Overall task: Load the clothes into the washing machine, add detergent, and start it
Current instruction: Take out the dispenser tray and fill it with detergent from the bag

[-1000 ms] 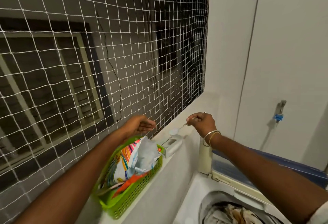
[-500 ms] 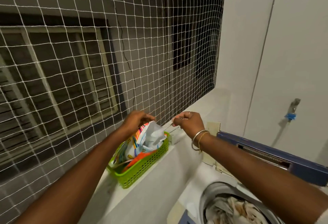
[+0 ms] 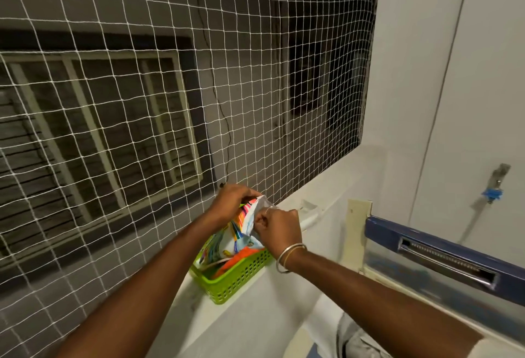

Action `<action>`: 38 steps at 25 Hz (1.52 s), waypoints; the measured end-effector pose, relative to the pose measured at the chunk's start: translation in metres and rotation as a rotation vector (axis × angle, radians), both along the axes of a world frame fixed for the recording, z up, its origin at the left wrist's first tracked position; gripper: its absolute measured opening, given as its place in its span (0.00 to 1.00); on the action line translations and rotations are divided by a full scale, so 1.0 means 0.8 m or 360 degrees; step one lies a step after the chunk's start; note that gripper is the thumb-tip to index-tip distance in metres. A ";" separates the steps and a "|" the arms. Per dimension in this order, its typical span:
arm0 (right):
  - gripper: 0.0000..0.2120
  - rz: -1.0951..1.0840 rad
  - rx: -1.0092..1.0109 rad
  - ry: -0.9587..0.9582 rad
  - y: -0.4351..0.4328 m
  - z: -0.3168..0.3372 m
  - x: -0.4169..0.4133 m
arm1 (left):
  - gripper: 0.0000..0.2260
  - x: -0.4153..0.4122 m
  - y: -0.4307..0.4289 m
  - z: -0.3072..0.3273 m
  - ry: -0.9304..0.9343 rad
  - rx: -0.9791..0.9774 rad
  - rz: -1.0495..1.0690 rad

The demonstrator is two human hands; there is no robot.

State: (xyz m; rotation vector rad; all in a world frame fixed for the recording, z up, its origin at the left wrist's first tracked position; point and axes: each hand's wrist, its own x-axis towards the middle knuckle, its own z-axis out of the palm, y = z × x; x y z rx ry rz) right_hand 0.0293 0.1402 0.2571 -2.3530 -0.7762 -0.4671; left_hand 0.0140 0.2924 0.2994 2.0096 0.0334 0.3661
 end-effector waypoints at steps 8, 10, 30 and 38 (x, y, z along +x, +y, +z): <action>0.09 0.0114 -0.0350 -0.0024 -0.006 0.012 0.003 | 0.16 0.012 0.002 0.004 0.0001 -0.0068 0.0017; 0.11 0.0184 -0.0425 0.0052 -0.011 0.017 0.004 | 0.15 0.013 -0.006 0.007 -0.0011 -0.0069 0.0001; 0.03 0.0231 0.0842 0.0674 -0.101 0.042 0.044 | 0.14 0.020 -0.137 0.056 -0.0196 -0.0447 0.0224; 0.05 0.0148 0.1114 0.0910 -0.146 0.024 0.058 | 0.12 0.023 -0.218 0.024 -0.0334 -0.0613 0.0578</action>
